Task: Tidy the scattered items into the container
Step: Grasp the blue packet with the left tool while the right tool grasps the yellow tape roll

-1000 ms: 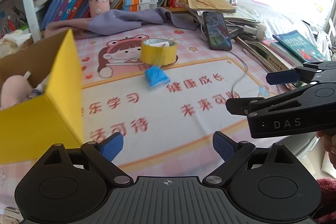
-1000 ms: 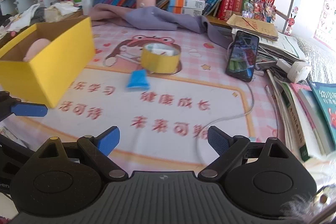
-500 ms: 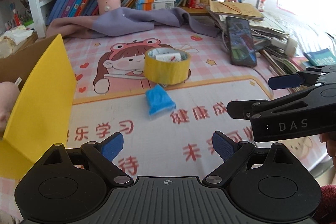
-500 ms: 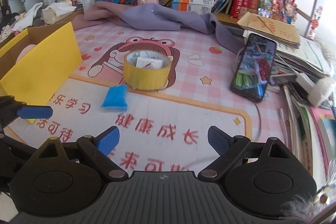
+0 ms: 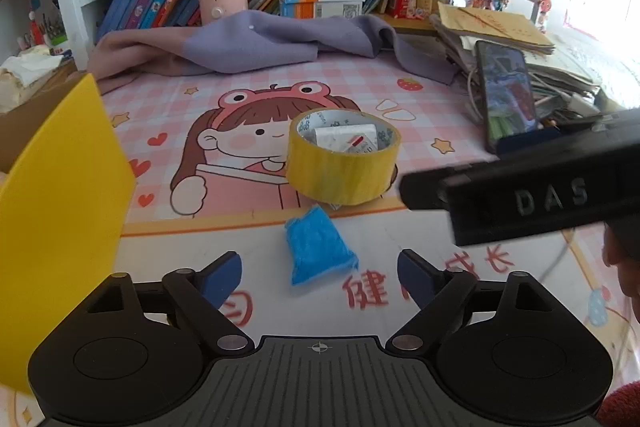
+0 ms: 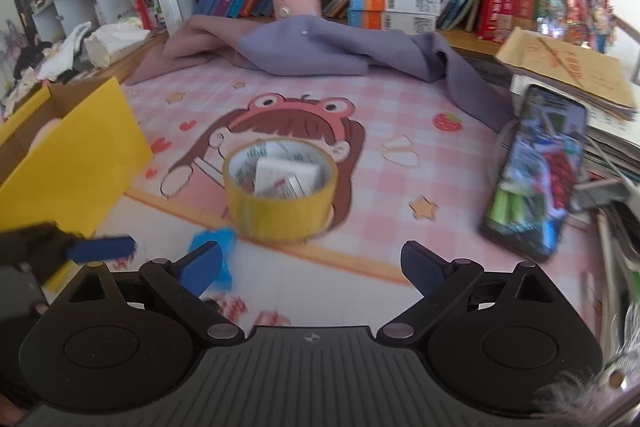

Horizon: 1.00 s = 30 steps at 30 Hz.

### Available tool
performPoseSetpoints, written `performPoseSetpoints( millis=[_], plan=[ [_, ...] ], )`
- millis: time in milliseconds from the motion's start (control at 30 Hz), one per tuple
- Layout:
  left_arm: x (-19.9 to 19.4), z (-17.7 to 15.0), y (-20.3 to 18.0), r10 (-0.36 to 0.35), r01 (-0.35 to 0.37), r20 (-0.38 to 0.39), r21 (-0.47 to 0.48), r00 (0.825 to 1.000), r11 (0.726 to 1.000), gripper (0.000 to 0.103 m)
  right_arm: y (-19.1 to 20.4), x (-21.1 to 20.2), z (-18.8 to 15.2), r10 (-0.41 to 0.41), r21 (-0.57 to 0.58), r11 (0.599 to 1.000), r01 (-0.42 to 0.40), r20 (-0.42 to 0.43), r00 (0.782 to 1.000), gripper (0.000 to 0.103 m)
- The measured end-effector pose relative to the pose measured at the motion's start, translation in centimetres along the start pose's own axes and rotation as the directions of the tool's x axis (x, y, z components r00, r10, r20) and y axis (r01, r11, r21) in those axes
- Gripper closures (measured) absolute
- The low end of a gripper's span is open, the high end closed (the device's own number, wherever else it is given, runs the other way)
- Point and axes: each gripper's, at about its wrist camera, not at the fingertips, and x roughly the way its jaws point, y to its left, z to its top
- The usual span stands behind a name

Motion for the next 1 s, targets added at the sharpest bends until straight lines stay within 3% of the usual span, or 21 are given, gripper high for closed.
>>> performPoseSetpoints(
  millis=[300, 567, 733, 800, 1000],
  plan=[
    [3.0, 1.0, -0.1, 0.026, -0.027, -0.027, -0.019, 0.999, 0.999, 0.035, 0.0, 5.2, 3.2, 0.079, -0.015, 0.997, -0.080, -0.059, 0.995, 0.004],
    [3.9, 1.0, 0.1, 0.072, -0.074, -0.061, -0.036, 0.996, 0.997, 0.056, 0.2, 9.0, 4.4, 0.111, -0.030, 0.993, -0.115, -0.123, 0.986, 0.004],
    [3.9, 1.1, 0.2, 0.072, -0.074, -0.061, -0.041, 0.996, 0.996, 0.068, 0.5, 9.8, 4.6, 0.111, -0.058, 0.991, -0.119, -0.121, 0.986, 0.006],
    [3.8, 1.1, 0.2, 0.066, -0.068, -0.061, -0.041, 0.996, 0.997, 0.070, 0.7, 9.9, 4.7, 0.116, -0.071, 0.990, -0.126, -0.119, 0.986, 0.011],
    [2.8, 1.2, 0.3, 0.040, -0.043, -0.059, -0.044, 0.997, 0.998, 0.073, 0.9, 8.9, 4.6, 0.119, -0.096, 0.988, -0.125, -0.067, 0.991, 0.012]
  ],
)
